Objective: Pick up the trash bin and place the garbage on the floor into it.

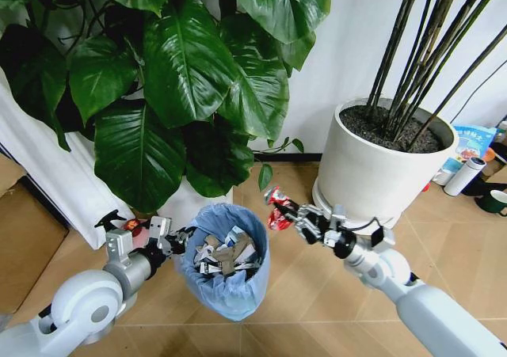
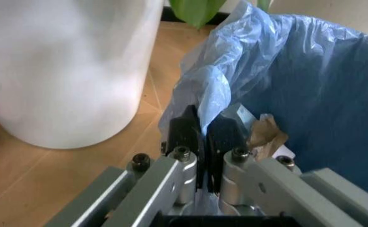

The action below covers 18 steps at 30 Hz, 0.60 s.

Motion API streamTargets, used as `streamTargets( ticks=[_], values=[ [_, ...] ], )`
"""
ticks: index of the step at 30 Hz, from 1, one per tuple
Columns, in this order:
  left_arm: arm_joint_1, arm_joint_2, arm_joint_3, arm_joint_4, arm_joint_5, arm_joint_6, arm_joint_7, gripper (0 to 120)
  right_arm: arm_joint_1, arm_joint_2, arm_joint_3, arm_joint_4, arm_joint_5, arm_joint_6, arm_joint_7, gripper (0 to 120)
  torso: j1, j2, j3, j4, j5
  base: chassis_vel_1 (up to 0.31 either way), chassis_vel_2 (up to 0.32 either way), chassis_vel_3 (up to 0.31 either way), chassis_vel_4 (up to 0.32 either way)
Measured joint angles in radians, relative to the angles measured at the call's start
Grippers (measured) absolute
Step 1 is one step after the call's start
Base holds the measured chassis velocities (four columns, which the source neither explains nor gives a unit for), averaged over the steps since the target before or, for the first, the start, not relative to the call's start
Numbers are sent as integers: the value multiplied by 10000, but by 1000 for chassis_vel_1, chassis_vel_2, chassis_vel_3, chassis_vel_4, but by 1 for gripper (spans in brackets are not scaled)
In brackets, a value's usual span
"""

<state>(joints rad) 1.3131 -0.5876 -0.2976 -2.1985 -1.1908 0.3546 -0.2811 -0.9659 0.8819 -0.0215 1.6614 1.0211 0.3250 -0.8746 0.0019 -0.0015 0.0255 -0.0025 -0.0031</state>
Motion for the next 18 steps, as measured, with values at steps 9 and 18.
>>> streamTargets(
  ticks=[9, 18],
  values=[
    [11, -57, -81, -30, -28, -3, -2, 0, 1604, 456, -2016, -1060, 64, -28, -74, 10, 0, 0, 0, 3, -2, 0, 0, 0, 0],
    [33, -114, -117, -29, 0, -3, -3, 0, 2378, 597, -2535, -1430, 113, -41, -67, 10, 0, 0, 0, 2, 0, 0, 0, 0, 0]
  ],
)
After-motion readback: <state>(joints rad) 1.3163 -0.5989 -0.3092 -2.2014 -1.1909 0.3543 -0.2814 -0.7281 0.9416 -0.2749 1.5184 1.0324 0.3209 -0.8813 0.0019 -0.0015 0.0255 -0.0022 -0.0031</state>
